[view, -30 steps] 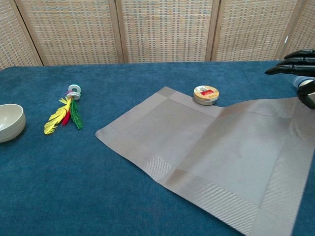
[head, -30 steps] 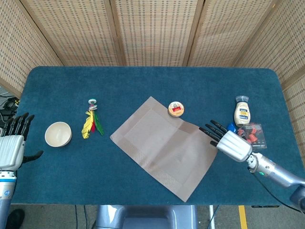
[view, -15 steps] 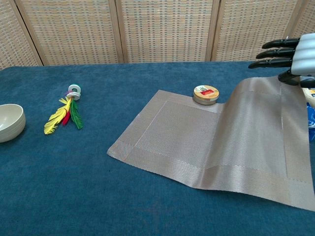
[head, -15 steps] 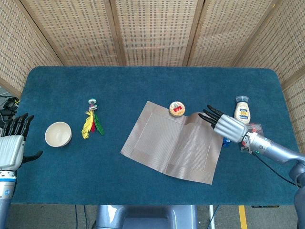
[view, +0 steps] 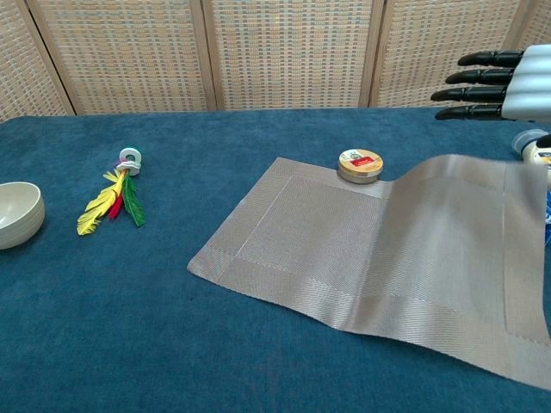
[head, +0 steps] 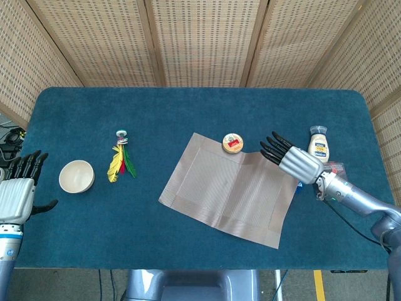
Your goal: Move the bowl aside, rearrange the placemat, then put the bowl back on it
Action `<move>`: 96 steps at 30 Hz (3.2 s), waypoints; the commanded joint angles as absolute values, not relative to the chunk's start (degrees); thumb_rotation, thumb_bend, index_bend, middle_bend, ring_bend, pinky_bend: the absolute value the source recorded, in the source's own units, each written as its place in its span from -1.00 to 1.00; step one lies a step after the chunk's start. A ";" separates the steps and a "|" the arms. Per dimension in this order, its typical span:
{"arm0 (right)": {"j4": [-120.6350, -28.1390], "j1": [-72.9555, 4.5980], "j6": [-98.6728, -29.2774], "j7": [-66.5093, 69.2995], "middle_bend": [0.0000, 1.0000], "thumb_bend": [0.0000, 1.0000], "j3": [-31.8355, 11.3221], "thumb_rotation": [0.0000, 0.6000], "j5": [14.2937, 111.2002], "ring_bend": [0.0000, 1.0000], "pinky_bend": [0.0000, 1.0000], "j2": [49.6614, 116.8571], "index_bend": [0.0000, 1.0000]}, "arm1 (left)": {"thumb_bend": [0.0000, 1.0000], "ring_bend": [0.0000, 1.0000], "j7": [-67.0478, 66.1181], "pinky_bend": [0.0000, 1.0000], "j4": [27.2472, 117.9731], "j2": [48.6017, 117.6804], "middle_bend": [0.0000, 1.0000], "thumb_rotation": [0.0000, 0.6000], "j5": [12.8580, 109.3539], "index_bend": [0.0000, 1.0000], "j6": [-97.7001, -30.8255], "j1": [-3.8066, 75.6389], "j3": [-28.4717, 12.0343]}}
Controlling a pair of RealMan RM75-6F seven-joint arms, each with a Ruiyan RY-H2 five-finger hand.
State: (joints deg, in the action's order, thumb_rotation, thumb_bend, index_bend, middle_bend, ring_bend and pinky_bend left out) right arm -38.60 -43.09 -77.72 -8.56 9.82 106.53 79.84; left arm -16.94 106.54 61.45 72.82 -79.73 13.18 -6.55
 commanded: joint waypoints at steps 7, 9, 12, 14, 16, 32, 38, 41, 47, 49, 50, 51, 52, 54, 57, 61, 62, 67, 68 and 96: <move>-75.27 -30.62 -85.65 -10.09 -1.00 -1.00 5.04 1.00 94.95 -1.00 -1.00 61.53 -1.00 | -1.00 -1.00 -16.77 -1.00 105.64 62.21 -1.00 1.00 75.16 -1.00 -79.58 13.36 -5.72; -78.71 -28.43 -87.18 -7.96 -1.00 -1.00 4.93 1.00 93.77 -1.00 -1.00 60.16 -1.00 | -1.00 -1.00 -16.57 -1.00 104.91 62.74 -1.00 1.00 76.21 -1.00 -79.19 13.72 -5.49; -82.95 -24.71 -89.63 -4.80 -1.00 -1.00 4.99 1.00 92.20 -1.00 -1.00 58.91 -1.00 | -1.00 -1.00 -15.39 -1.00 102.34 64.39 -1.00 1.00 78.82 -1.00 -77.36 15.18 -5.00; -84.78 -22.73 -90.71 -3.52 -1.00 -1.00 4.77 1.00 90.99 -1.00 -1.00 58.82 -1.00 | -1.00 -1.00 -14.45 -1.00 99.91 65.74 -1.00 1.00 80.89 -1.00 -75.44 16.71 -4.63; -86.49 -21.06 -91.44 -2.08 -1.00 -1.00 4.50 1.00 89.95 -1.00 -1.00 58.98 -1.00 | -1.00 -1.00 -12.85 -1.00 97.20 67.33 -1.00 1.00 83.12 -1.00 -73.08 18.70 -4.41; -89.56 -12.96 -94.05 1.15 -1.00 -1.00 1.12 1.00 85.00 -1.00 -1.00 63.38 -1.00 | -0.79 -1.00 -4.41 -1.00 75.60 84.98 -1.00 1.00 95.65 -0.57 -57.94 37.02 -4.34; -89.23 -12.34 -93.68 1.49 -1.00 -1.00 -0.05 1.00 85.35 -1.00 -1.00 63.59 -1.00 | -0.54 -1.00 -3.43 -1.00 69.69 89.61 -1.00 1.00 96.38 -0.51 -54.72 40.45 -3.35; -89.03 -12.09 -93.30 2.02 -1.00 -1.00 -0.59 1.00 85.62 -1.00 -1.00 63.54 -1.00 | -0.51 -1.00 -3.09 -1.00 67.54 91.18 -1.00 1.00 96.78 -0.50 -54.28 41.61 -2.85; -88.75 -11.65 -92.36 2.51 -1.00 -1.00 -1.49 1.00 85.79 -1.00 -1.00 63.62 -1.00 | -0.51 -1.00 -1.54 -1.00 64.39 93.54 -1.00 1.00 97.45 -0.47 -53.78 43.01 -1.19; -88.65 -11.53 -91.97 2.59 -1.00 -1.00 -1.79 1.00 85.89 -1.00 -1.00 63.65 -0.99 | -0.51 -1.00 -0.77 -1.00 63.29 94.43 -1.00 1.00 97.52 -0.47 -53.71 43.23 -0.49; -88.61 -11.47 -91.85 2.60 -1.00 -1.00 -1.92 1.00 85.94 -1.00 -1.00 63.66 -0.99 | -0.51 -1.00 -0.62 -1.00 62.63 94.90 -1.00 1.00 97.60 -0.47 -53.55 43.37 -0.14; -88.57 -11.42 -91.75 2.68 -1.00 -1.00 -2.05 1.00 86.01 -1.00 -1.00 63.67 -0.98 | -0.51 -1.00 -0.41 -1.00 61.94 95.48 -1.00 1.00 97.58 -0.46 -53.36 43.53 0.10; -88.56 -11.36 -91.63 2.81 -1.00 -1.00 -2.18 1.00 86.05 -1.00 -1.00 63.65 -0.97 | -0.51 -1.00 -0.20 -1.00 61.30 96.03 -1.00 1.00 97.52 -0.46 -53.24 43.69 0.24; -88.50 -11.23 -91.45 2.99 -1.00 -1.00 -2.47 1.00 86.05 -1.00 -1.00 63.61 -0.96 | -0.51 -1.00 0.14 -1.00 60.25 97.01 -1.00 1.00 97.38 -0.46 -53.12 44.05 0.37; -88.46 -11.03 -91.16 3.27 -1.00 -1.00 -2.87 1.00 86.18 -1.00 -1.00 63.59 -0.95 | -0.51 -1.00 0.27 -1.00 58.94 98.47 -1.00 1.00 97.04 -0.46 -52.87 44.73 0.32; -88.30 -10.77 -91.08 3.28 -1.00 -1.00 -3.23 1.00 86.60 -1.00 -1.00 63.67 -0.95 | -0.51 -1.00 0.01 -1.00 57.84 99.85 -1.00 1.00 96.42 -0.46 -52.43 45.50 0.11; -88.32 -10.70 -91.02 3.30 -1.00 -1.00 -3.33 1.00 86.73 -1.00 -1.00 63.68 -0.95 | -0.51 -1.00 -0.02 -1.00 57.59 100.22 -1.00 1.00 96.19 -0.46 -52.28 45.75 0.01; -88.48 -10.29 -91.11 3.37 -1.00 -1.00 -3.76 1.00 87.12 -1.00 -1.00 63.64 -0.95 | -0.50 -1.00 -0.29 -1.00 57.51 100.91 -1.00 1.00 95.64 -0.46 -52.46 46.69 -0.54; -88.50 -10.25 -91.12 3.37 -1.00 -1.00 -3.79 1.00 87.19 -1.00 -1.00 63.64 -0.95 | -0.49 -1.00 -0.48 -1.00 57.55 100.88 -1.00 1.00 95.59 -0.46 -52.39 46.82 -0.55; -89.43 -8.48 -92.82 5.44 -1.00 -1.00 -5.10 1.00 90.70 -1.00 -1.00 62.91 -0.92 | 0.26 -1.00 -6.93 -1.00 63.83 101.11 -1.00 1.00 91.45 0.59 -55.73 46.64 -2.03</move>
